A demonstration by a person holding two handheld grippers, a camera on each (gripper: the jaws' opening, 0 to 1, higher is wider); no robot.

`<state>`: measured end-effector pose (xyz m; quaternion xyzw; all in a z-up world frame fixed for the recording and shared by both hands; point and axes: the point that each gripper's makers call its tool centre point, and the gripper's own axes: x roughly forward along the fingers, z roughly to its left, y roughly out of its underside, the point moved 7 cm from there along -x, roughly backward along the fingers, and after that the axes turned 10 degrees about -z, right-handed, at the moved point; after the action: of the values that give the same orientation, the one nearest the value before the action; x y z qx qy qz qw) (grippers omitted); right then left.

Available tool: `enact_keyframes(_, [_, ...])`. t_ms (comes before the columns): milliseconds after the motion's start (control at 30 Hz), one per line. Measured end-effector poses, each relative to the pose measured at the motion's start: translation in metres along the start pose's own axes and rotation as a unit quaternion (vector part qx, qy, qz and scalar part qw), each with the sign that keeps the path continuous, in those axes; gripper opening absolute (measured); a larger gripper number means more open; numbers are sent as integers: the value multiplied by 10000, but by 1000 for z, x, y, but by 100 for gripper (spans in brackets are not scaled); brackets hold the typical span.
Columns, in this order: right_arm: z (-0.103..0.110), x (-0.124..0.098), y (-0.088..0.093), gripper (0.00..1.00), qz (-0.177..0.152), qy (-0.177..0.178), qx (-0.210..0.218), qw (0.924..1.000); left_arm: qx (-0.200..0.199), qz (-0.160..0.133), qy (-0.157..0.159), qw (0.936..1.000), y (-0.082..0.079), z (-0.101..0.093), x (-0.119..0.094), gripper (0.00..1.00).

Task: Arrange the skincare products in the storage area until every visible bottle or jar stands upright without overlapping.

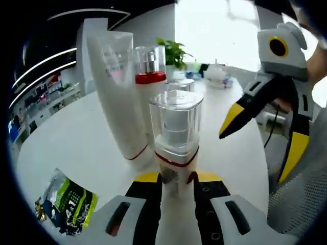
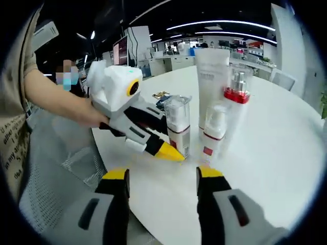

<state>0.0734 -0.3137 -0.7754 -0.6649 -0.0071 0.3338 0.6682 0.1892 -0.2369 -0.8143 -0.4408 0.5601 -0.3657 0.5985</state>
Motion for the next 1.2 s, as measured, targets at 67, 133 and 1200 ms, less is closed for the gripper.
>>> enact_keyframes(67, [-1, -1, 3, 53, 30, 19, 34, 10000, -40, -20, -9, 10000, -1, 3, 3, 21])
enact_keyframes(133, [-1, -2, 6, 53, 55, 26, 59, 10000, -54, -35, -35, 10000, -2, 6, 6, 20])
enact_keyframes(1200, [-8, -4, 14, 54, 155, 99, 226, 9996, -201, 55, 222, 9995, -6, 3, 16, 25])
